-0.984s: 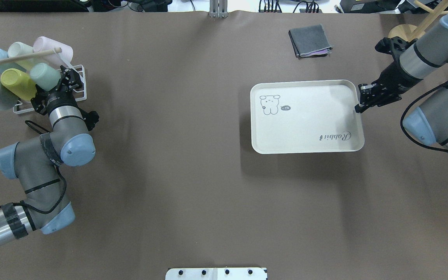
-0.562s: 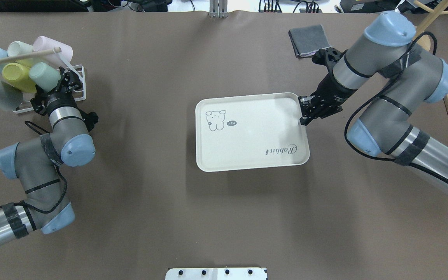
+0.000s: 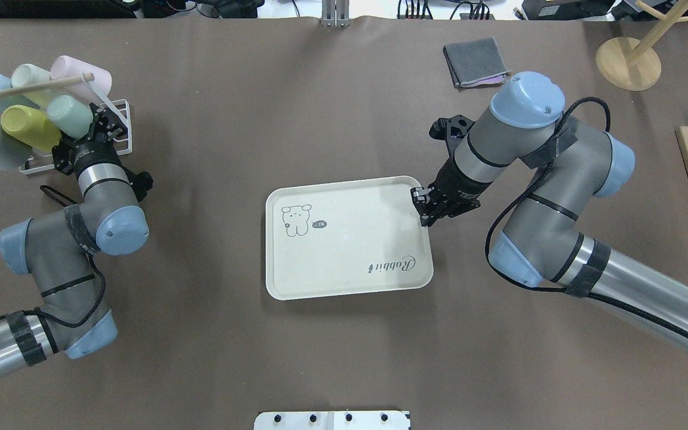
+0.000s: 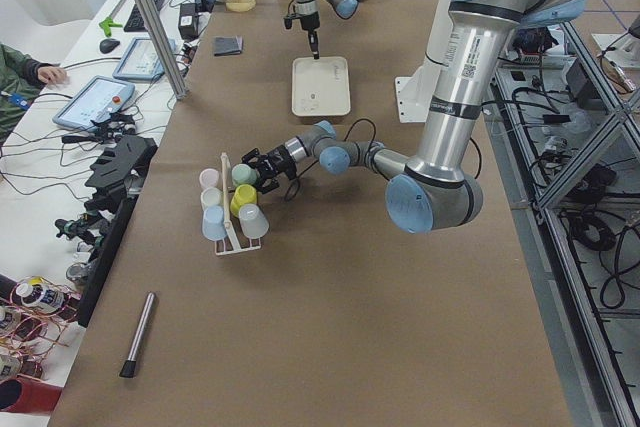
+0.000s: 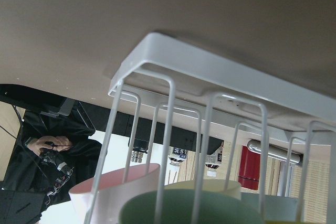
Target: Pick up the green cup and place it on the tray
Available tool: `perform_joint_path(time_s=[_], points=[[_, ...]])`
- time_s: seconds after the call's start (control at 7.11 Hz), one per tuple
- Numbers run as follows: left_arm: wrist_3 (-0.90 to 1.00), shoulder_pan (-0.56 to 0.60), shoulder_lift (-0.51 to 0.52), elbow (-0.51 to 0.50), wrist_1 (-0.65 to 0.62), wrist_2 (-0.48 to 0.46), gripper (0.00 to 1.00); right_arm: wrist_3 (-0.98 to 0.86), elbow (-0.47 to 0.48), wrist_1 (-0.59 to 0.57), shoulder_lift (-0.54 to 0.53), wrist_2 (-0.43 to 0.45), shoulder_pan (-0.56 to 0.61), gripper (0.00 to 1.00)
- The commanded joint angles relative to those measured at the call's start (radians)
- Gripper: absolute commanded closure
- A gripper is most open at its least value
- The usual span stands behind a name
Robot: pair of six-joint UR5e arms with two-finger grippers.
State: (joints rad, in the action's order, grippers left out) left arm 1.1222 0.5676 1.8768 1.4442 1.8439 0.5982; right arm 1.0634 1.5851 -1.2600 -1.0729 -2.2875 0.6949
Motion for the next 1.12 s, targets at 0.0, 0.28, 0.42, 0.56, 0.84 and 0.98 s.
perform_joint_path(time_s=[0.0, 0.28, 0.42, 0.56, 0.84, 0.98], points=[[0.018, 0.001, 0.002, 0.002, 0.012, 0.0, 0.34, 0.004, -0.004, 0.036, 0.004, 0.033, -0.028, 1.0], [0.048, 0.001, 0.001, 0.007, 0.023, 0.0, 0.34, 0.003, -0.013, 0.063, 0.011, 0.034, -0.044, 1.0], [0.073, 0.003, 0.001, 0.021, 0.024, 0.0, 0.34, 0.003, -0.022, 0.064, 0.011, 0.052, -0.054, 1.0], [0.088, 0.003, -0.007, 0.04, 0.025, 0.0, 0.35, 0.003, -0.031, 0.082, 0.011, 0.06, -0.06, 1.0], [0.091, 0.005, -0.011, 0.054, 0.025, 0.0, 0.37, 0.003, -0.034, 0.083, 0.01, 0.06, -0.063, 1.0], [0.103, 0.005, -0.011, 0.065, 0.025, 0.0, 0.37, 0.003, -0.037, 0.083, 0.01, 0.062, -0.063, 1.0]])
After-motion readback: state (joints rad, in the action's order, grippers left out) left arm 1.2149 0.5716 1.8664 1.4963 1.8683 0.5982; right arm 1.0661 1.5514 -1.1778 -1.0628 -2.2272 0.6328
